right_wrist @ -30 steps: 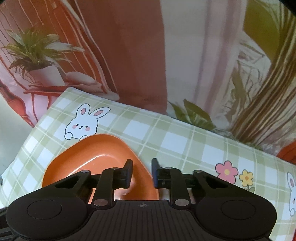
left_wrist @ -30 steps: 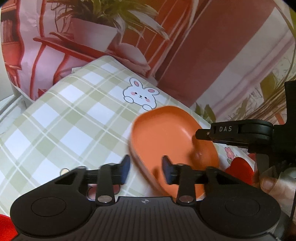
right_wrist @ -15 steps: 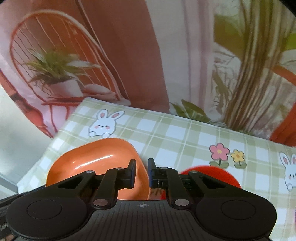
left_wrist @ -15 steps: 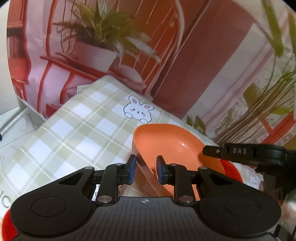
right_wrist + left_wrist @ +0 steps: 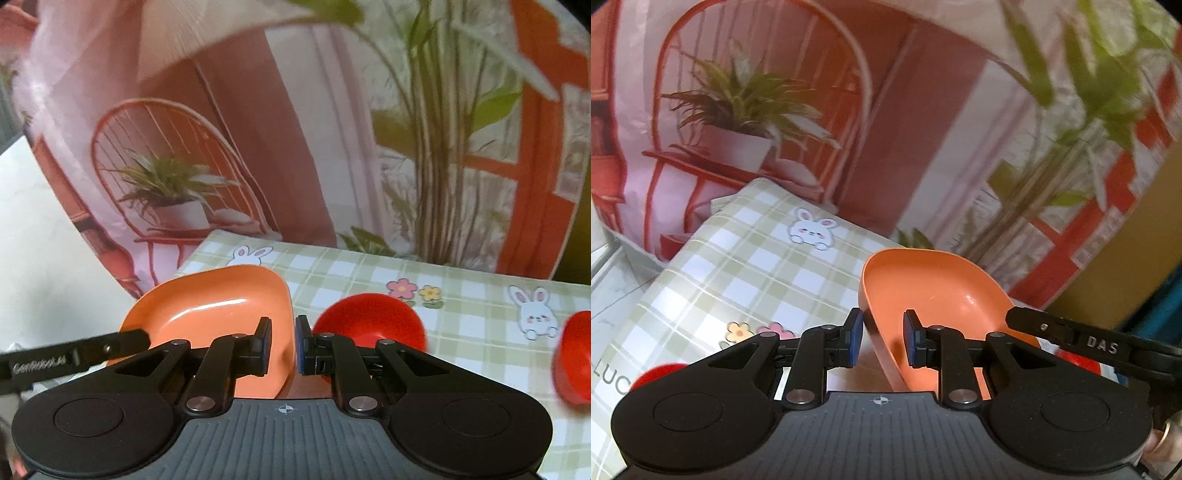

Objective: Organize plates and bowls

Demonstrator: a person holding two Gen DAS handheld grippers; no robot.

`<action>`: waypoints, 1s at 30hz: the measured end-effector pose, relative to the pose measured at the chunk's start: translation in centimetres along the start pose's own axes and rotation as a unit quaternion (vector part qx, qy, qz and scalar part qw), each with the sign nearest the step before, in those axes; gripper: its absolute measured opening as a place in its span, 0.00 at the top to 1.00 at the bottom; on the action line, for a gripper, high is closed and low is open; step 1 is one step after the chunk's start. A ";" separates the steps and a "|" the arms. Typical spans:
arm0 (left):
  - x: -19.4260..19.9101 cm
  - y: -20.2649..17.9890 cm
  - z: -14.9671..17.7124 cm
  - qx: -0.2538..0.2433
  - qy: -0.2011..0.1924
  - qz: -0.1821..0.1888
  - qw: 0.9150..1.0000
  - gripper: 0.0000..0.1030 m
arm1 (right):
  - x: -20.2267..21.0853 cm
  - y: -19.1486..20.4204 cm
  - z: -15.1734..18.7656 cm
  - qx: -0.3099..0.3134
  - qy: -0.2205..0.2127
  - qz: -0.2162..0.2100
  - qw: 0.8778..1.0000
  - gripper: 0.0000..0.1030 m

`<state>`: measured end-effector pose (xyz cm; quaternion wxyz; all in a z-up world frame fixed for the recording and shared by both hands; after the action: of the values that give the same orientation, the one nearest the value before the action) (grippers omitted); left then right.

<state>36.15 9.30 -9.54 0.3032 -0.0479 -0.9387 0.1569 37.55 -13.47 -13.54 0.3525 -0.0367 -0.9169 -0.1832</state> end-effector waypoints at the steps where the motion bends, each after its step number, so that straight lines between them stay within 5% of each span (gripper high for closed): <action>1: 0.2 -0.5 0.3 -0.007 0.002 0.003 1.000 0.76 | 0.8 -0.3 0.2 -0.001 -0.005 0.000 1.000 0.88; 15: -1.0 -8.8 4.6 -0.091 0.046 0.068 0.992 0.76 | 11.3 -8.5 5.0 -0.065 -0.067 0.020 0.995 0.88; 30: -4.1 -15.3 9.9 -0.203 0.098 0.092 0.970 0.75 | 15.7 -14.6 12.9 -0.161 -0.074 0.046 0.983 0.88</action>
<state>33.78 -8.53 -14.47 0.3615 -0.2101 -0.9083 -0.0151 14.78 -23.39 -16.55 0.2816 -0.1481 -0.8964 -0.3085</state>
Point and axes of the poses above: each gripper's, at about its wrist camera, not at the fingertips, and x roughly against the way its jaws point, y to its left, z to its underside, the point moved 5 cm from there along -x, roughly the way its jaws point, and after that the axes turned 9 degrees about -y, right-handed, at the moved point
